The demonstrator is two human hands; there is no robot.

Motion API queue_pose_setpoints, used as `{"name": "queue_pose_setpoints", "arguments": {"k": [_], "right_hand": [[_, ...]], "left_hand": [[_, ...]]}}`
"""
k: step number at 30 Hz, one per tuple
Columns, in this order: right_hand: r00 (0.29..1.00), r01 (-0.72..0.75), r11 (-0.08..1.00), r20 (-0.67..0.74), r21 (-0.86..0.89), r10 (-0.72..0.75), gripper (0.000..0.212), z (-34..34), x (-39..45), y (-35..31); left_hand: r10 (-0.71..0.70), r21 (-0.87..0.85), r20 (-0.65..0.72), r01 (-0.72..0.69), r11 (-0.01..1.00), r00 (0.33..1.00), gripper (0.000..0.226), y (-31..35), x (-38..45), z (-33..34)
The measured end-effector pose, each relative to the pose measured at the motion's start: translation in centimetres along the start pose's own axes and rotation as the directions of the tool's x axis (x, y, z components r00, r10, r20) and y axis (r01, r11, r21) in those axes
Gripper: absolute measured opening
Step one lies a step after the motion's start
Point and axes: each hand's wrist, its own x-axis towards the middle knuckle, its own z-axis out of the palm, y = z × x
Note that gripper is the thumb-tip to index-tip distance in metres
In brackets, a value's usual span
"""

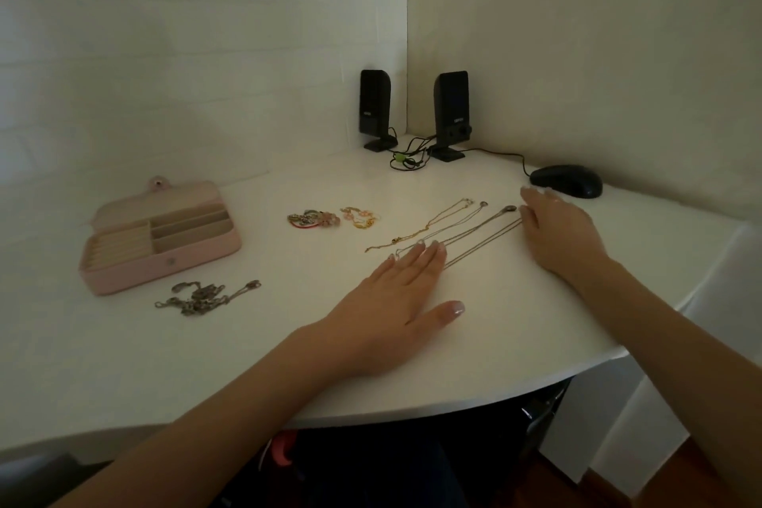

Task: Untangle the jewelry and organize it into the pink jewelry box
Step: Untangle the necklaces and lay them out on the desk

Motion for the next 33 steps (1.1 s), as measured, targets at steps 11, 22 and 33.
{"name": "queue_pose_setpoints", "arguments": {"k": [11,22,33], "right_hand": [[0.851,0.525,0.829,-0.114,0.191,-0.513,0.029,0.0,-3.1,-13.8],[0.615,0.488,0.622,0.264,0.612,-0.743,0.027,5.2,-3.9,-28.3],[0.741,-0.171,0.253,0.293,0.952,-0.604,0.009,5.9,-3.4,-28.3]], "left_hand": [[-0.352,-0.022,-0.406,0.376,0.926,0.843,0.021,-10.6,-9.9,-6.0],[-0.434,-0.109,-0.473,0.437,0.893,0.767,0.005,-14.2,-14.3,-5.0],[-0.744,-0.981,-0.193,-0.127,0.145,0.640,0.012,-14.2,-13.6,-6.7]]}}
